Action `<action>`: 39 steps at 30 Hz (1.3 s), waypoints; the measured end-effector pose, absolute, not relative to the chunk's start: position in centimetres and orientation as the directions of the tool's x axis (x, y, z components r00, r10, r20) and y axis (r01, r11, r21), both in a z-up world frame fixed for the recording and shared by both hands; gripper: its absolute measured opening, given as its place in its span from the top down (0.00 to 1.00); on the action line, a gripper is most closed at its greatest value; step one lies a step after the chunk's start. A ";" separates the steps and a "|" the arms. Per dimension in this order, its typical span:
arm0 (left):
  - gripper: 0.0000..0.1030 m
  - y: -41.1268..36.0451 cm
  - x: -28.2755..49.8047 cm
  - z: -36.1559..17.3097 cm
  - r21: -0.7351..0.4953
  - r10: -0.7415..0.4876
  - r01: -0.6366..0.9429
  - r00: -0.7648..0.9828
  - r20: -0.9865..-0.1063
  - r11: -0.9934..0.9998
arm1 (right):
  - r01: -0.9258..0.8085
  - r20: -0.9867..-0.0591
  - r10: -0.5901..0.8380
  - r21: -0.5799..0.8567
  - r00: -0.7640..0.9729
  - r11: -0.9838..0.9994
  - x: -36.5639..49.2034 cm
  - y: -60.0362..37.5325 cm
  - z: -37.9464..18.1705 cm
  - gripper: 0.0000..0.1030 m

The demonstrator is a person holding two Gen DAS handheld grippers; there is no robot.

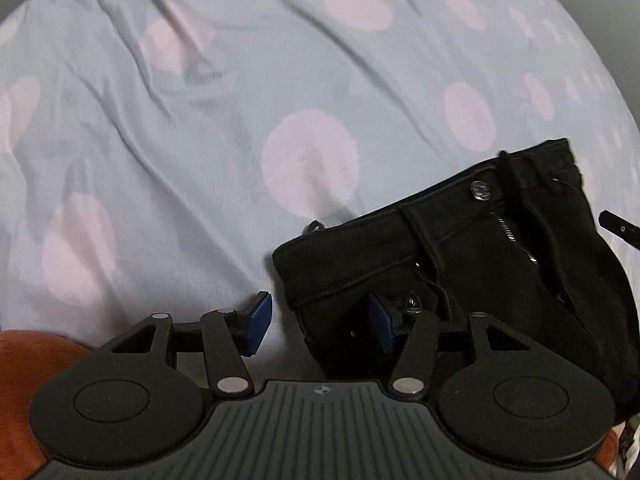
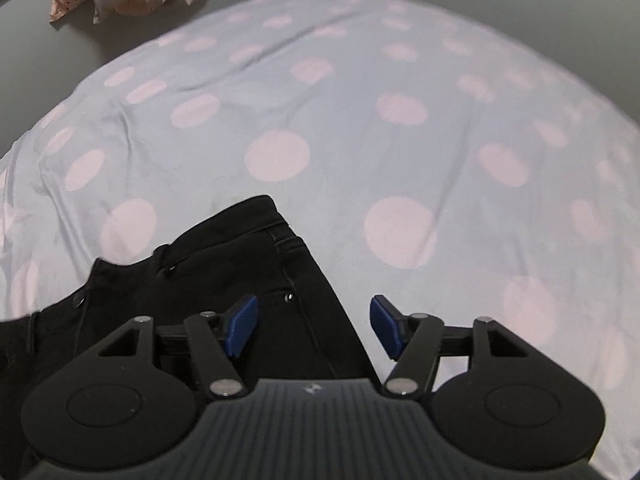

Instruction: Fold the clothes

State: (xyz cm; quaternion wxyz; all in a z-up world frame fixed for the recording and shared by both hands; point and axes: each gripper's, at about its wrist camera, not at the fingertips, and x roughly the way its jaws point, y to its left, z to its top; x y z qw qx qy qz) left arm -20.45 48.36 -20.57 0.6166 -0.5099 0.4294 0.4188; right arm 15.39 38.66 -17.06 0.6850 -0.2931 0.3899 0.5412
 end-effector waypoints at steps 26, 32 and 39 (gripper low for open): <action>0.80 45.6 -24.3 -11.4 -0.442 0.453 -0.886 0.455 -0.766 0.142 | -0.956 -0.754 0.589 -0.255 0.289 0.143 6.4 42.6 -8.8 0.73; 0.80 47.0 -30.0 -6.7 -0.489 0.611 -0.868 0.435 -0.661 0.089 | -0.935 -0.642 0.702 -0.340 0.308 0.100 0.0 47.4 -2.6 0.73; 0.80 50.0 -36.2 -4.1 -0.470 0.763 -0.882 0.275 -0.585 -0.043 | -0.927 -0.507 0.824 -0.371 0.253 0.057 -9.3 54.2 1.3 0.73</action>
